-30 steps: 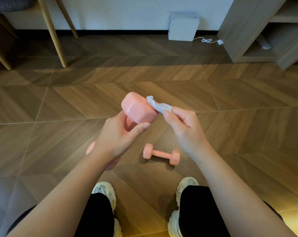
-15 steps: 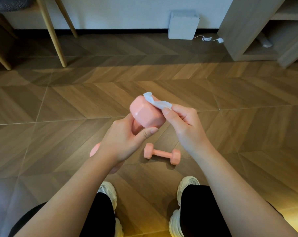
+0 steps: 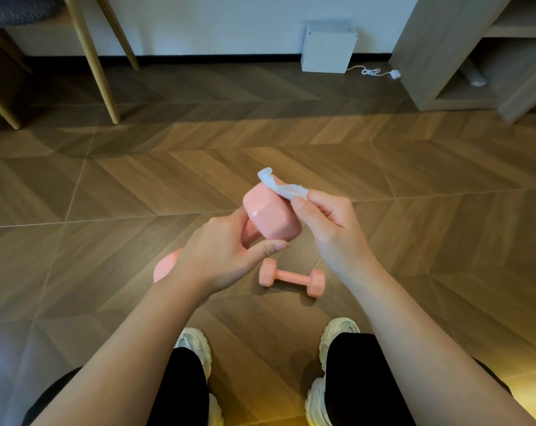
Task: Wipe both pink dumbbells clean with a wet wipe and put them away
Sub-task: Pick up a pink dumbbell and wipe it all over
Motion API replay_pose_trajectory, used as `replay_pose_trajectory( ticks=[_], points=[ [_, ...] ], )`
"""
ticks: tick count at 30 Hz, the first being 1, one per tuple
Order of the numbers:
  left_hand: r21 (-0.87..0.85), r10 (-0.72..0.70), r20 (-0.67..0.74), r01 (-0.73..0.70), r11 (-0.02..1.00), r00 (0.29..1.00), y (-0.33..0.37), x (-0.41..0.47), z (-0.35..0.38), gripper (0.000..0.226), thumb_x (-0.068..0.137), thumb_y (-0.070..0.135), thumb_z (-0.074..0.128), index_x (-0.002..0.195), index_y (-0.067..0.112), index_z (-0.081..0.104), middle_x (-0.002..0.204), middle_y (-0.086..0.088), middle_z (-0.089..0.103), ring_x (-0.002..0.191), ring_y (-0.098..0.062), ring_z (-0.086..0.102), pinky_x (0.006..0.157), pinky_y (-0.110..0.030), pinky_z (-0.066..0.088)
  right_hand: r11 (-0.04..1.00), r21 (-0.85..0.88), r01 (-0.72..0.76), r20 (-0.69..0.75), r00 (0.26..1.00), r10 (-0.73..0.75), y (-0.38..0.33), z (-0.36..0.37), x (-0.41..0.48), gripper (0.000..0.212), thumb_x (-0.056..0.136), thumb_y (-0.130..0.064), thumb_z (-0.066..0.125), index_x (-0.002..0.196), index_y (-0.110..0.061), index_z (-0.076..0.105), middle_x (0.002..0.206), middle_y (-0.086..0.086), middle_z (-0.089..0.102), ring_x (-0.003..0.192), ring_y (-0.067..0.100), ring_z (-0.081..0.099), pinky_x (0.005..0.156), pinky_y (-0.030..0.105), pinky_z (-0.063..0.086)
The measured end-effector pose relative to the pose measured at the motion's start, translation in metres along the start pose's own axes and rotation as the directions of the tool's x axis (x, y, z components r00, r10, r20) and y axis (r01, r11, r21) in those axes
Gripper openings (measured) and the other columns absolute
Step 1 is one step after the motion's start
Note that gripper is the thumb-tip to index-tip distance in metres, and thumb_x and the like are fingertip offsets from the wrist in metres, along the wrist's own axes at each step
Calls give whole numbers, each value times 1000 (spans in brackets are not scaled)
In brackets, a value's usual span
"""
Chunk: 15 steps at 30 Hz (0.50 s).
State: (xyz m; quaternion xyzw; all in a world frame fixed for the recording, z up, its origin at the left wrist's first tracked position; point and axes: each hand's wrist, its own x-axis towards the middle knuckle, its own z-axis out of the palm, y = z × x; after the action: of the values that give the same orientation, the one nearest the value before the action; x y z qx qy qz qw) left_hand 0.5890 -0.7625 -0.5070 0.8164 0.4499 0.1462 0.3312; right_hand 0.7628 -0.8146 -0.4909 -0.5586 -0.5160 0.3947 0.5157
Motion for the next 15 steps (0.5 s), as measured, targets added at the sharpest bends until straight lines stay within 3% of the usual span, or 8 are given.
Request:
replay_pose_trajectory(
  ticks=[3,4,6,8,9,11,13,15],
  points=[
    [-109,-108,-22,105,989,994,1,0,4,52,73,85,50,83,34,47,69,16,57,66,-4,55,58,-27,37,1000,1,16,26,1000,-16,-3,2,-4,34,96,-23,45,99,-41,74,99,35,67,84,50,64,119,28,26],
    [-182,-151,-35,142,973,988,2,1,4,51,72,80,49,81,30,49,67,14,56,63,-4,54,59,-28,38,1000,-4,7,32,999,-7,-4,1,-6,36,96,-22,45,98,-42,74,80,34,66,68,41,65,120,25,23],
    [-290,-216,-60,190,938,975,7,1,3,53,70,76,47,79,24,52,63,8,57,58,-11,53,60,-31,43,1000,-8,-6,43,999,6,-3,0,-7,33,95,-23,45,96,-21,77,52,20,36,47,27,44,118,23,25],
    [-338,-231,-80,192,921,970,9,0,1,50,71,73,47,76,23,51,61,7,56,57,-13,53,61,-33,44,1000,-20,-12,16,1000,13,1,-2,-6,44,94,-25,45,86,13,66,56,11,25,53,34,28,110,19,34],
    [-357,-230,-90,184,916,969,8,0,1,47,72,72,49,75,25,50,60,8,56,57,-13,52,60,-32,43,999,-34,-27,-3,1000,27,-1,-2,-6,47,94,-25,46,82,18,59,56,11,26,57,33,26,98,15,41],
    [-387,-215,-113,156,909,970,6,-2,2,50,78,75,55,74,25,49,58,8,54,55,-13,49,60,-31,41,996,-68,-59,-47,997,56,-6,-2,-5,40,95,-25,48,69,2,63,55,13,32,57,26,27,65,17,36],
    [-401,-192,-135,123,908,972,4,-3,2,52,73,75,57,72,24,48,55,10,51,54,-9,45,58,-28,39,991,-99,-89,-73,994,82,-7,-2,-5,47,99,-19,50,54,-24,61,50,-10,32,54,10,27,56,20,26],
    [-353,-121,-144,63,934,982,4,-4,0,43,71,70,57,70,29,45,50,16,52,51,-2,45,54,-19,34,990,-94,-103,-85,992,95,-9,-2,-5,47,99,-20,49,52,-22,55,52,-12,31,54,6,28,56,22,25]
  ],
)
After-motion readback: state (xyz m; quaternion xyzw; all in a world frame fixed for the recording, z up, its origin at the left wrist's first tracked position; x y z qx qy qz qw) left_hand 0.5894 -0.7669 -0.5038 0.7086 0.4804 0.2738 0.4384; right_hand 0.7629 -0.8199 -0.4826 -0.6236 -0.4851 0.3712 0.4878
